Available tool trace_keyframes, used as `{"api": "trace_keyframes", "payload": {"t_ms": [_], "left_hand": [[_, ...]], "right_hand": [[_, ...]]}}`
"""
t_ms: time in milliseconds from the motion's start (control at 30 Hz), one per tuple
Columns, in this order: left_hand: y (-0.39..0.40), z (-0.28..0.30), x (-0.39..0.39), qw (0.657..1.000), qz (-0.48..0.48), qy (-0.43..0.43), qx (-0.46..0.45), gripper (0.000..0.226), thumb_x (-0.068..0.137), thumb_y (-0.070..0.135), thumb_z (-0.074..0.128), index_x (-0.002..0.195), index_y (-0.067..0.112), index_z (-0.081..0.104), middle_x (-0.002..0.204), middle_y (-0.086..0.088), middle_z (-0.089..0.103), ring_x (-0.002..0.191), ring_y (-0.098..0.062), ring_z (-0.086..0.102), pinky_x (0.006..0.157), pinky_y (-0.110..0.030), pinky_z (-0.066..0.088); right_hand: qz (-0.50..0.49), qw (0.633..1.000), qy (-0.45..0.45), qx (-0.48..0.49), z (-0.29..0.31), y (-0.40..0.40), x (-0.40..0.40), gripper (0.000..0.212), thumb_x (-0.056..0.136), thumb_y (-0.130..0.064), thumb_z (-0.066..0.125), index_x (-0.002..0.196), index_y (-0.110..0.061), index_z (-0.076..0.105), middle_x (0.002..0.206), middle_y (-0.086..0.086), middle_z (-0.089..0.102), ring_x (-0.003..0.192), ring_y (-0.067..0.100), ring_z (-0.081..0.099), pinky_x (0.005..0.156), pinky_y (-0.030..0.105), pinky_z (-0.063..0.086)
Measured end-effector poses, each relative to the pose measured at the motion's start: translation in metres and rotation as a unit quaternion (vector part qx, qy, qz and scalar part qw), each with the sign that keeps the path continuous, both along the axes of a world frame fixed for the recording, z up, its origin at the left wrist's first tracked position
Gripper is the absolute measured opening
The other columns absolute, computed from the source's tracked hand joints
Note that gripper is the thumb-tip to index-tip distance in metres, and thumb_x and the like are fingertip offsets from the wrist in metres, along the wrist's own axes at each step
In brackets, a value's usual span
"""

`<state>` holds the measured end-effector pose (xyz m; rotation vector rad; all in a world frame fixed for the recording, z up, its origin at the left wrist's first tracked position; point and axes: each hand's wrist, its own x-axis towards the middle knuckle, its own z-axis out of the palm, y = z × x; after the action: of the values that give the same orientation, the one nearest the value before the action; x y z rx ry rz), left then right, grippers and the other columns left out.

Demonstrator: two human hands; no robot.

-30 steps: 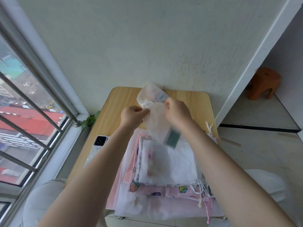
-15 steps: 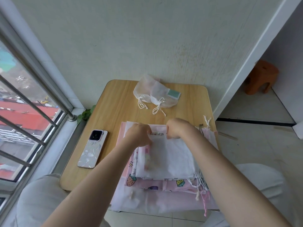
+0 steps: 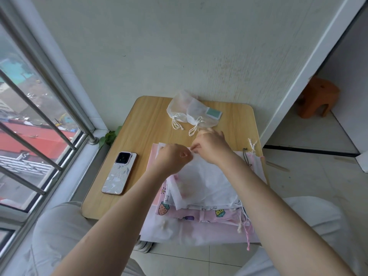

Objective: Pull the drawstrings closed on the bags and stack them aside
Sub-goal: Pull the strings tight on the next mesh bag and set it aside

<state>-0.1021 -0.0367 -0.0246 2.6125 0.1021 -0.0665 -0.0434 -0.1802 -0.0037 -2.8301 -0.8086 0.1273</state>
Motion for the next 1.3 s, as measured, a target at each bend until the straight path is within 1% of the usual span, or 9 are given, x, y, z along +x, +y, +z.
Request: {"api": "trace_keyframes", "payload": {"t_ms": [100,167,333,500,733,867,967,1133,1300], "left_hand": [[0.009,0.0,-0.006,0.983,0.093,0.038,-0.156,0.014,0.089,0.025,0.067,0.083,0.016,0.077,0.075,0.007,0.071,0.076,-0.013,0.064,0.07,-0.027,0.048],[0.019,0.0,-0.012,0.967,0.147,0.072,-0.197,0.013,0.087,0.024,0.07,0.081,0.014,0.077,0.074,0.006,0.071,0.066,-0.009,0.057,0.061,-0.023,0.043],[0.046,0.0,-0.033,0.946,0.105,0.201,-0.231,0.025,0.078,0.02,0.074,0.103,0.018,0.072,0.082,-0.003,0.073,0.064,-0.009,0.06,0.056,-0.019,0.042],[0.059,-0.006,-0.041,0.911,0.115,0.175,-0.356,0.047,0.091,0.062,0.049,0.105,0.022,0.071,0.102,-0.001,0.071,0.093,-0.017,0.064,0.075,-0.029,0.05],[0.061,-0.024,-0.039,0.649,0.217,0.064,-0.726,0.029,0.1,0.029,0.048,0.084,0.01,0.063,0.084,-0.007,0.067,0.086,-0.022,0.065,0.084,-0.035,0.048],[0.06,-0.028,-0.041,0.509,0.278,0.02,-0.814,0.026,0.098,0.018,0.05,0.074,0.011,0.056,0.067,-0.004,0.058,0.065,-0.019,0.063,0.083,-0.033,0.051],[0.061,-0.031,-0.043,0.442,0.32,-0.001,-0.838,0.025,0.098,0.017,0.048,0.074,0.009,0.053,0.055,0.002,0.031,0.045,-0.014,0.034,0.07,-0.027,0.047],[0.061,-0.039,-0.042,0.438,0.36,-0.021,-0.823,0.03,0.098,0.028,0.045,0.075,0.01,0.054,0.052,0.004,0.02,0.041,-0.011,0.02,0.045,-0.021,0.031],[0.069,-0.047,-0.043,0.473,0.382,-0.019,-0.794,0.029,0.095,0.032,0.042,0.072,0.018,0.05,0.05,0.005,0.02,0.04,-0.011,0.018,0.04,-0.018,0.021]], "right_hand": [[-0.082,0.988,0.003,0.128,-0.001,-0.005,-0.003,0.061,0.084,-0.036,0.069,0.138,-0.025,0.044,0.132,0.008,0.046,0.121,0.029,0.045,0.1,0.04,0.039],[-0.145,0.972,0.1,0.156,0.002,-0.011,-0.003,0.067,0.084,-0.042,0.066,0.141,-0.019,0.037,0.134,0.009,0.047,0.119,0.03,0.05,0.099,0.043,0.044],[-0.102,0.967,0.203,0.115,-0.001,-0.003,-0.009,0.023,0.093,-0.024,0.056,0.098,-0.005,0.068,0.092,0.008,0.069,0.086,0.026,0.065,0.069,0.029,0.048],[-0.008,0.956,0.26,0.132,-0.005,0.026,-0.024,0.012,0.094,-0.022,0.06,0.093,-0.02,0.072,0.075,-0.004,0.059,0.065,0.012,0.051,0.058,0.021,0.04],[-0.006,0.944,0.272,0.186,-0.024,0.036,-0.037,0.006,0.087,-0.033,0.071,0.087,-0.027,0.07,0.073,-0.009,0.052,0.066,0.007,0.049,0.056,0.016,0.034],[-0.081,0.942,0.243,0.218,-0.036,0.02,-0.035,0.033,0.085,-0.049,0.067,0.088,-0.017,0.07,0.069,-0.01,0.049,0.063,0.005,0.048,0.057,0.021,0.034],[-0.114,0.944,0.225,0.214,-0.042,0.008,-0.035,0.057,0.091,-0.058,0.053,0.062,-0.009,0.044,0.058,-0.003,0.041,0.056,0.013,0.042,0.057,0.03,0.031],[-0.17,0.942,0.22,0.187,-0.043,-0.002,-0.035,0.058,0.092,-0.06,0.047,0.055,-0.017,0.03,0.056,0.002,0.04,0.055,0.02,0.045,0.058,0.031,0.034],[-0.231,0.915,0.239,0.228,-0.037,-0.006,-0.031,0.038,0.086,-0.042,0.047,0.06,-0.015,0.044,0.061,0.003,0.046,0.057,0.02,0.043,0.059,0.03,0.035]]}}
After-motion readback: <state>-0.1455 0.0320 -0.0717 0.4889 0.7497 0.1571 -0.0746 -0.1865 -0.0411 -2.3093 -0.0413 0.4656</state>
